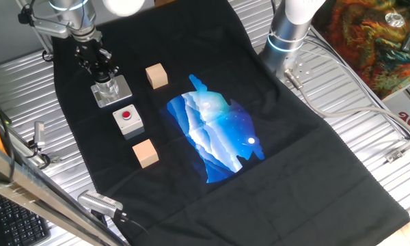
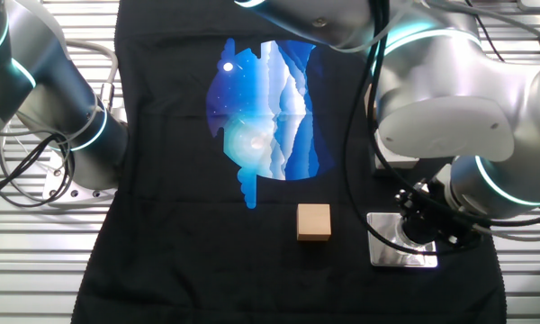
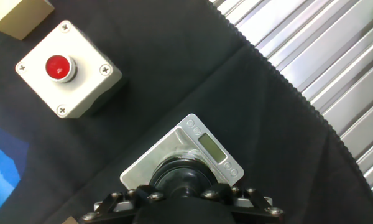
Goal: Screw the lid onto the jar
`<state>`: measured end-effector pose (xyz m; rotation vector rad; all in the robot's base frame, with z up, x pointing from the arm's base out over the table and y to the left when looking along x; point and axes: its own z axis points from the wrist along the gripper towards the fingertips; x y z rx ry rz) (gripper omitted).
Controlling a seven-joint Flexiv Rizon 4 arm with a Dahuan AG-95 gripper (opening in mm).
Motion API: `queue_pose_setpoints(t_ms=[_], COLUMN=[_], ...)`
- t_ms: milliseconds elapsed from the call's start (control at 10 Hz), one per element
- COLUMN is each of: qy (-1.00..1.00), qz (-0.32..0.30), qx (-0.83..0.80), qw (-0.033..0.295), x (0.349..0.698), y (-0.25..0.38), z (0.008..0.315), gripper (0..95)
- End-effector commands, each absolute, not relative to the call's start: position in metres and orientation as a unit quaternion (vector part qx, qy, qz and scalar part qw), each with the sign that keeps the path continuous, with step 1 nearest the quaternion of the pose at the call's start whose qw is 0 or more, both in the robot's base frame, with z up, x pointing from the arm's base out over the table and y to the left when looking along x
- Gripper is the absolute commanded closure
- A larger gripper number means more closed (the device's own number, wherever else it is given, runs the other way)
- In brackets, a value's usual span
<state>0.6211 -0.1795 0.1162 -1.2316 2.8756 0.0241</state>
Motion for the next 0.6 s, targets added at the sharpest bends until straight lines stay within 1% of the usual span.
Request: queue_pose_setpoints(t_ms=[100,600], qy=[0.924,0.938], qz=[0.007,0.009], qx=[-0.382,-0.347], qw=[0.007,0.007], x=[0.6211,0.6211], y=[-0.1797,-0.1797], z=[0.1158,0.1159], gripper=[95.0,95.0])
